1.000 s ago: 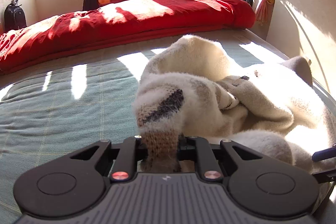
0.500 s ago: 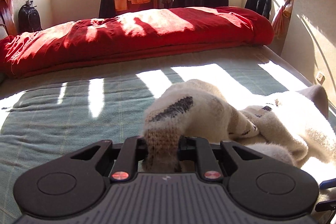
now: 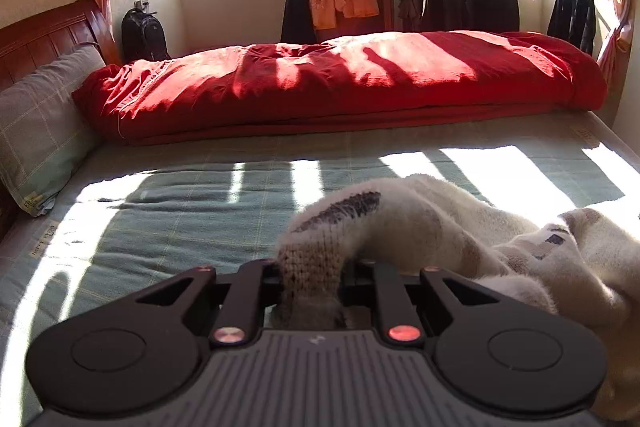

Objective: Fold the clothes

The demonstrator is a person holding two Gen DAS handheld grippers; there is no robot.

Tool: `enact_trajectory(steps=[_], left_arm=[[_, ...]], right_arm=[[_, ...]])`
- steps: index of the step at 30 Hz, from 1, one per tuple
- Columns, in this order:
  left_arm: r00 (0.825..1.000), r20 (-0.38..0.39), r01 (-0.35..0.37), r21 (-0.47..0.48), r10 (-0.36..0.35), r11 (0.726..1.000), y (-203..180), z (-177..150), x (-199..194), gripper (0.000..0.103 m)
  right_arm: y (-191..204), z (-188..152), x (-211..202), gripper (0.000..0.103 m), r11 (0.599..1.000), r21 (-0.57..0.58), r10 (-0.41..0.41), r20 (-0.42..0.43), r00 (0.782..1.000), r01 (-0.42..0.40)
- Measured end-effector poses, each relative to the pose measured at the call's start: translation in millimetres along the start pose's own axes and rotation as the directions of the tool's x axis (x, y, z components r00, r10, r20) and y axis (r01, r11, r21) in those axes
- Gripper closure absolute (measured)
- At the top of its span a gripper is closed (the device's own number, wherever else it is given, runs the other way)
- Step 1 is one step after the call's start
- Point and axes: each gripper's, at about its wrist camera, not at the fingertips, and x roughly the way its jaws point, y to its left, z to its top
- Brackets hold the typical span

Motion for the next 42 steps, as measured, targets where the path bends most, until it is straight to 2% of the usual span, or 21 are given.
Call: enact_trajectory(steps=[2,5,8,15,17,19,21,25,29,31,34,37,38,40,42], left_arm=[[0.999,-0.016,-0.034,-0.015,0.033,0.999,14,0,7,0.087],[0.998,-0.045,-0.053,0.012,0.053,0.999,20,-4,24,0.088],[0.995,-0.071,-0.066,0.051,0.07,0.996,13,-9,42,0.087],[0.99,-0.122,-0.06,0.069,0.068,0.996,9,-16,69,0.083],[0.991,-0.123,-0.044,0.064,0.052,0.997,16,-18,65,0.078],[0.992,-0.123,-0.029,0.05,0.035,0.998,25,-21,58,0.065],[0.992,-0.113,-0.041,0.061,0.047,0.997,35,-25,46,0.054],[0.993,-0.092,-0.061,0.093,0.07,0.994,51,-34,16,0.049],[0.997,-0.081,0.003,0.155,0.01,0.988,40,-46,-15,0.043],[0.995,-0.079,0.072,0.209,-0.057,0.975,17,-57,-31,0.038],[0.981,-0.094,0.188,0.281,-0.168,0.941,-24,-74,-41,0.032],[0.96,-0.119,0.28,0.362,-0.254,0.889,-71,-95,-42,0.031],[0.952,-0.132,0.307,0.401,-0.278,0.863,-90,-104,-38,0.031],[0.946,-0.155,0.326,0.433,-0.286,0.841,-116,-118,-28,0.031],[0.942,-0.182,0.335,0.444,-0.282,0.831,-133,-127,-14,0.032]], right_arm=[[0,-1,1,0.03,1.0,-0.001,-0.005,-0.005,1.0,0.005],[5,-2,4,0.03,1.0,-0.009,-0.004,-0.017,1.0,0.004],[9,-1,7,0.03,1.0,-0.02,-0.011,-0.03,0.999,0.01],[14,4,13,0.029,0.999,-0.032,-0.034,-0.048,0.998,0.032],[14,7,15,0.029,0.999,-0.03,-0.038,-0.049,0.998,0.037],[15,9,16,0.029,0.999,-0.033,-0.043,-0.047,0.998,0.041],[17,11,17,0.029,0.998,-0.036,-0.046,-0.044,0.998,0.045],[19,13,17,0.029,0.998,-0.042,-0.046,-0.032,0.998,0.045],[22,12,15,0.029,0.998,-0.051,-0.043,-0.021,0.999,0.042],[21,12,14,0.028,0.998,-0.049,-0.039,-0.017,0.999,0.038],[22,10,13,0.028,0.998,-0.044,-0.037,-0.008,0.999,0.036],[23,9,11,0.028,0.998,-0.048,-0.038,0.004,0.999,0.038],[23,9,12,0.028,0.998,-0.049,-0.039,0.008,0.999,0.039],[23,9,15,0.028,0.997,-0.063,-0.046,0.015,0.999,0.047],[23,11,19,0.028,0.996,-0.071,-0.053,0.011,0.999,0.054]])
